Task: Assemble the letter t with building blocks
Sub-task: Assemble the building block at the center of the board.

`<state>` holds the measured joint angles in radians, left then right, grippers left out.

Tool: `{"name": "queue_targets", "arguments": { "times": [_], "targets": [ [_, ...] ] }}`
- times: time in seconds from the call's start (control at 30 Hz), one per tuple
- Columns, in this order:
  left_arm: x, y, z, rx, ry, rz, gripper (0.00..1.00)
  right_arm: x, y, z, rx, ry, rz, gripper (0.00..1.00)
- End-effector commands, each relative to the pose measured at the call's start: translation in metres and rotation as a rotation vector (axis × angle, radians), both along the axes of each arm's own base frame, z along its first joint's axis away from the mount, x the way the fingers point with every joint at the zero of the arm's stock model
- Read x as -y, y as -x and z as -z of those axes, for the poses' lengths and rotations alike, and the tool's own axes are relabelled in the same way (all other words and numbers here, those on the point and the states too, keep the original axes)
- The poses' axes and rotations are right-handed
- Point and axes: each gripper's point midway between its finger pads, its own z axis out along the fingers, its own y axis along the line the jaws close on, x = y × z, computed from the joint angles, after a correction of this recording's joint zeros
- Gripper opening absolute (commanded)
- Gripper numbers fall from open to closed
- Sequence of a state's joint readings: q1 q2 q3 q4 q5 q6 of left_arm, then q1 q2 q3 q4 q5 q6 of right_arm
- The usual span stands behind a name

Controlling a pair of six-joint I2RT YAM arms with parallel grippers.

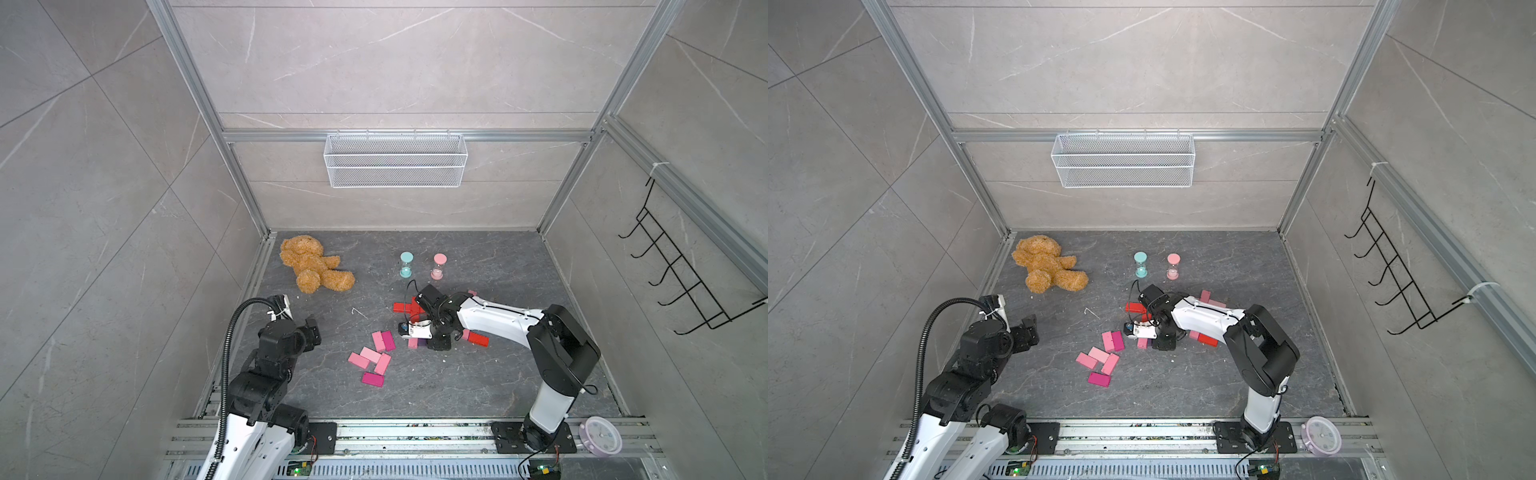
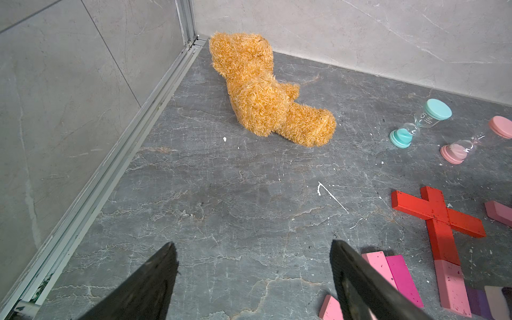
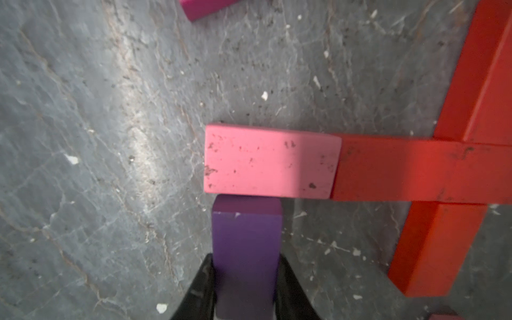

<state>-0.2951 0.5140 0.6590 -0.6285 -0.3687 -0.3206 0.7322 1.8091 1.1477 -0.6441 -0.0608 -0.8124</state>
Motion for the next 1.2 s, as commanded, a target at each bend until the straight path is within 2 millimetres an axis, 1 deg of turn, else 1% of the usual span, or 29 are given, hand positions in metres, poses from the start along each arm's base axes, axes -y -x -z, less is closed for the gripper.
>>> {"name": "queue_targets", "arguments": {
  "times": [0.0, 0.43, 0.63, 1.17],
  "targets": [
    [-0.0025, -0.0009, -0.0076, 0.026, -0.023, -0.004, 0.88, 0.0010, 0.0063, 0.0027, -0.055, 0.015, 0.002, 0.06],
    [-0.0030, -0.0001, -0.0075, 0.026, -0.024, -0.004, 0.88, 0.0043, 0.0105, 0.0092, -0.097, 0.046, 0.024, 0.09],
    [-0.0035, 0.0001, -0.0077, 0.026, -0.025, -0.007, 0.88, 0.0015, 0.0120, 0.0080, -0.115, 0.036, 0.032, 0.11],
    [-0.0041, 0.0010, -0.0084, 0.027, -0.022, -0.011, 0.89, 0.0001, 0.0099, 0.0105, -0.122, 0.043, 0.056, 0.13]
  ]
}}
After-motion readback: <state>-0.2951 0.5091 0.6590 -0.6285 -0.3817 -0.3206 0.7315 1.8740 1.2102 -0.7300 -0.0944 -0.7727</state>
